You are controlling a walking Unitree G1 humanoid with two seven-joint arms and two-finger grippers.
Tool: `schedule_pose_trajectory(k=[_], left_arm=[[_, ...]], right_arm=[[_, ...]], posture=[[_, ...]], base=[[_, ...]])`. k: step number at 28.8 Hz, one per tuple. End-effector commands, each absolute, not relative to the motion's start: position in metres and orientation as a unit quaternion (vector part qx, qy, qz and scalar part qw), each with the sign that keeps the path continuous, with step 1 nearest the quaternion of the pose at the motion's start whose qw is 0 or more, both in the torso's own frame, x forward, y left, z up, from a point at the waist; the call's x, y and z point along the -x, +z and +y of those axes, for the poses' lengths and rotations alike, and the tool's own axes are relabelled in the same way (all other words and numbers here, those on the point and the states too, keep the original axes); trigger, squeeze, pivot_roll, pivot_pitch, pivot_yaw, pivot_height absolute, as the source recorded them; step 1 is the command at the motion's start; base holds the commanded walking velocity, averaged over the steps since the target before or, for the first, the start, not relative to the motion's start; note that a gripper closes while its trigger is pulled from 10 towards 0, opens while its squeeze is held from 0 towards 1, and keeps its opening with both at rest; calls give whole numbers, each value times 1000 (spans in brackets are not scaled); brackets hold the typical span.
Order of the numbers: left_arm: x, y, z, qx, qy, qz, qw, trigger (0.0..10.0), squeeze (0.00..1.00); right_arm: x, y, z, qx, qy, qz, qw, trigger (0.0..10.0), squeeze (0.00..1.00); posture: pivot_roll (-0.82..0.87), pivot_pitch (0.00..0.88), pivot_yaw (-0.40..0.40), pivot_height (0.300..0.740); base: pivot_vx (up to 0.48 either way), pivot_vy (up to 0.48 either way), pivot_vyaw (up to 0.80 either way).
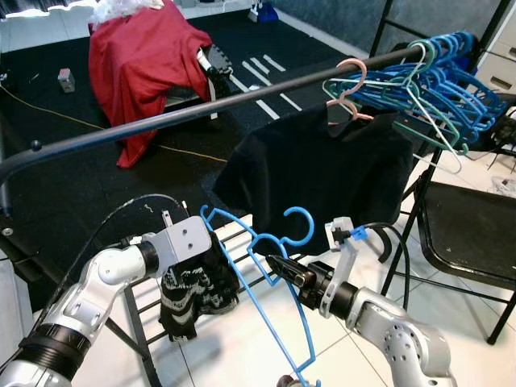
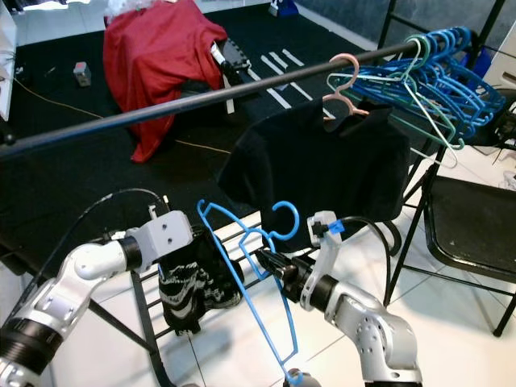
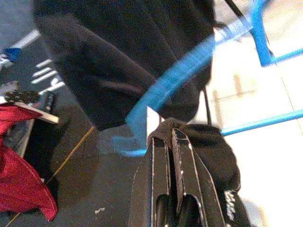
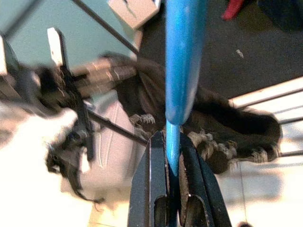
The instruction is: Hang hanger
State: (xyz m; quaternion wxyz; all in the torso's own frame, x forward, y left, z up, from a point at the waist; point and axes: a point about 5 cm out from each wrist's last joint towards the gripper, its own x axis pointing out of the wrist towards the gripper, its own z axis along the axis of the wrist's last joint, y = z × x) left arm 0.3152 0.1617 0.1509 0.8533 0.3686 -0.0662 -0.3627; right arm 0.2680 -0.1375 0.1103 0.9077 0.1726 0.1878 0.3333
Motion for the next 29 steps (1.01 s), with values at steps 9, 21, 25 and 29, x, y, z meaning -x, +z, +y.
schedule_pose_trajectory(k=[9,21,25,29], left_arm=[[-320,159,146,-226,-299,-82,924,0,0],[-317,161,161,-55,-156,-96,981,0,0],[-317,161,169,-29,-117,-92,988,0,0],[-317,161,172,-24,-104,-91,990,0,0]], right_arm=[[-300,139,-160,14,195,85,977,10000,0],[-309,175,-146,-31,188,-39,981,10000,0],[-313,179,-145,-37,183,-54,981,10000,0],[-315,182,-144,-44,183,-63,980,10000,0]], posture=[[-103,143,14,740],[-71,133,8,740],[-67,129,1,740],[-66,125,0,740]], base=[[0,0,0],[0,0,0],[0,0,0],[0,0,0]])
